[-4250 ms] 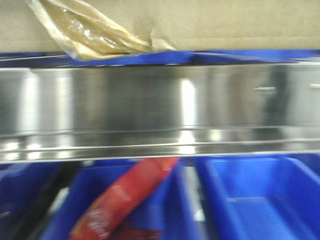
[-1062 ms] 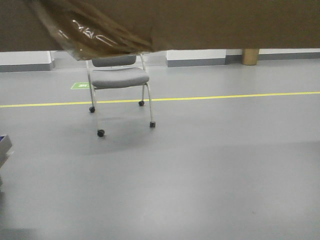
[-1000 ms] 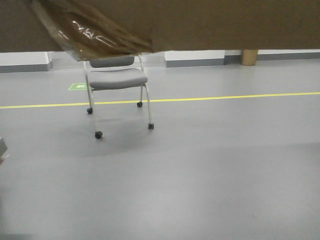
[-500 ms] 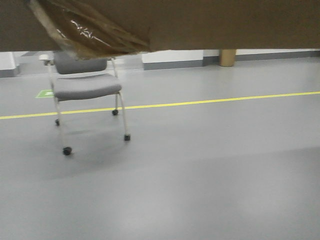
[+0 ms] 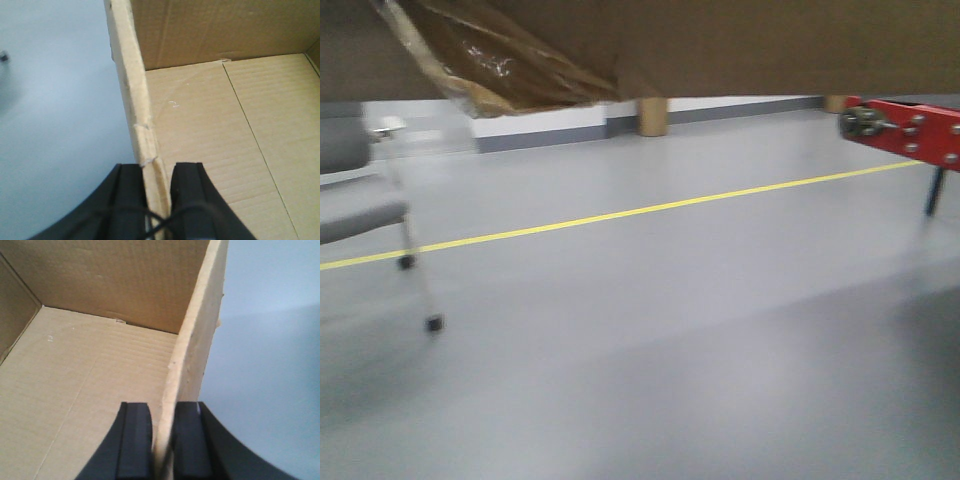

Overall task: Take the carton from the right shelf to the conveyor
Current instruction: 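Carry the carton with both grippers over the grey conveyor belt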

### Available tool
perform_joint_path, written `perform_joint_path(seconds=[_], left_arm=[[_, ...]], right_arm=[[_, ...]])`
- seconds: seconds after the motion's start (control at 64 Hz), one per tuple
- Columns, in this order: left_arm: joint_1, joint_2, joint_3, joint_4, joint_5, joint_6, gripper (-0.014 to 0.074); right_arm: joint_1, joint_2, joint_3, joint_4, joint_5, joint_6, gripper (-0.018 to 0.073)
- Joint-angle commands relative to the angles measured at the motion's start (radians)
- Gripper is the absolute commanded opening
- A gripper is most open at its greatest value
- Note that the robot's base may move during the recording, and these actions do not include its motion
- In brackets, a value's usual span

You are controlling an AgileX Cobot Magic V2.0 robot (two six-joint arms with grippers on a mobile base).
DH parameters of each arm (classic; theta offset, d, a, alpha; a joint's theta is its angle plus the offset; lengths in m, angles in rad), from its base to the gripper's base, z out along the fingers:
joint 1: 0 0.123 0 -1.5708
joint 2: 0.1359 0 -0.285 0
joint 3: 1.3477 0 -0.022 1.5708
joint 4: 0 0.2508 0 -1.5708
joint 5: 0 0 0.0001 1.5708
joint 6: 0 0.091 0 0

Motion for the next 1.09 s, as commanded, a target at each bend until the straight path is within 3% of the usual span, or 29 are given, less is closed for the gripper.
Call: perform_joint_path(seconds=[0.0,0.344,1.078], left_arm=[[0.003,-0.015,-0.004,0.065,-0.004,0.006,-0.001],[0.003,-0.015,-0.004,0.08,-0.004,0.006,-0.001],[0.003,-0.015,-0.004,0.349,-0.004,0.006,-0.001]], right_arm=[[-0.007,-0.016,-0.004,-0.061,-0.031,-0.02,-0.007],[-0.007,-0.016,-0.004,-0.059,-0.033,-0.02,-0.007],[-0.007,-0.016,-0.004,-0.059,-0.106,-0.02,-0.007]])
